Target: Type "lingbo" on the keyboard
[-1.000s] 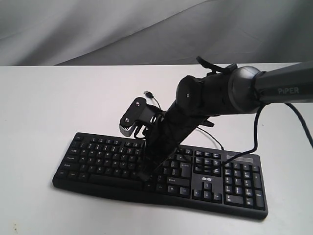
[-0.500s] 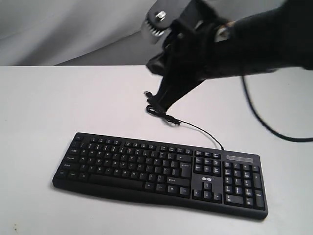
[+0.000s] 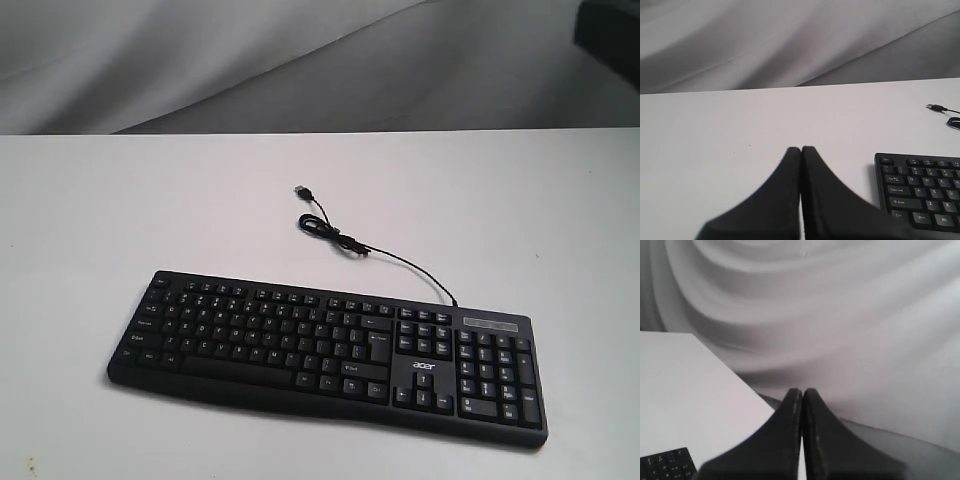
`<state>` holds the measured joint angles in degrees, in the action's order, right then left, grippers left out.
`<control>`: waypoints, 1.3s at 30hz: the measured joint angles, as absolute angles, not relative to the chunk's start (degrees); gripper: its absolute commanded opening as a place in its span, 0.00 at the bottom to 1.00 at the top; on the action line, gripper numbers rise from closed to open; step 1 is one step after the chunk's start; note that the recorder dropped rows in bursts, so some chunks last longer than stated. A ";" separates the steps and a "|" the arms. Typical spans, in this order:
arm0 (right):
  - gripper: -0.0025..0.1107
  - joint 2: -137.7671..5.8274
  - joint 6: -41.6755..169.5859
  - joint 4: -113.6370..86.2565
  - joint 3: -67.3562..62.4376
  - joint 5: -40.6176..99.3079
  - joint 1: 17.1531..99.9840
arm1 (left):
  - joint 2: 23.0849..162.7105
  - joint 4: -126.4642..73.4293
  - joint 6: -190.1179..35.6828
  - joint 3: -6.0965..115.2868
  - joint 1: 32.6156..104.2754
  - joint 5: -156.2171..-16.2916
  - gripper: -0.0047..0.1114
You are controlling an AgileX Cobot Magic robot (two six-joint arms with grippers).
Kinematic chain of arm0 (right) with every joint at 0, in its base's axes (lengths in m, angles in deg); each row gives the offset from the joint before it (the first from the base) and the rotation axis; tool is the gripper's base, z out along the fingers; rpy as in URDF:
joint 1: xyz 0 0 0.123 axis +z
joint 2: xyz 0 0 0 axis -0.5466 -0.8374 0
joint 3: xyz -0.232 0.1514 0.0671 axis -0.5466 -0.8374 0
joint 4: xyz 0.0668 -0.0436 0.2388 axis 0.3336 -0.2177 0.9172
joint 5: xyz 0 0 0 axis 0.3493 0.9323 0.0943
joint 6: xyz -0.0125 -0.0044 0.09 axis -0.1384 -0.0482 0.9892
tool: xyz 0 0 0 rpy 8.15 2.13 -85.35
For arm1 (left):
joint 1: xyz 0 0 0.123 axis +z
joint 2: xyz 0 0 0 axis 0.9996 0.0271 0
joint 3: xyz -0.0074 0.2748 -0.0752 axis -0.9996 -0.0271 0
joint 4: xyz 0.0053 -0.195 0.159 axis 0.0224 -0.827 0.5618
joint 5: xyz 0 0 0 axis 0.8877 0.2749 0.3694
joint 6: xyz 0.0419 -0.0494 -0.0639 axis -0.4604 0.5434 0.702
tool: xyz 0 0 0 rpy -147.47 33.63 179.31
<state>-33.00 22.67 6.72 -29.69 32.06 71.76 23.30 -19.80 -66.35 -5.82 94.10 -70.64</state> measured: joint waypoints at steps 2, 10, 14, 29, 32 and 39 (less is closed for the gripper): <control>0.02 -29.70 22.67 6.72 -29.69 31.84 71.76 | 23.30 -19.80 -66.35 -5.82 94.10 -70.64 0.04; 0.02 -17.98 27.73 6.03 -29.69 31.66 71.03 | 23.30 -19.80 -66.35 -5.82 94.10 -70.64 0.04; 0.02 -14.62 34.86 7.00 -31.48 31.66 63.38 | 23.30 -19.80 -66.35 -5.82 94.10 -70.64 0.04; 0.02 -2.47 54.78 7.63 -51.65 40.06 29.98 | 23.30 -19.80 -66.35 -5.82 94.10 -70.64 0.04; 0.02 0.67 55.42 5.97 -52.44 40.08 26.59 | 23.30 -19.80 -66.35 -5.82 94.10 -70.64 0.04; 0.02 3.50 64.65 -3.79 -57.15 40.43 22.85 | 23.30 -19.80 -66.35 -5.82 94.10 -70.64 0.04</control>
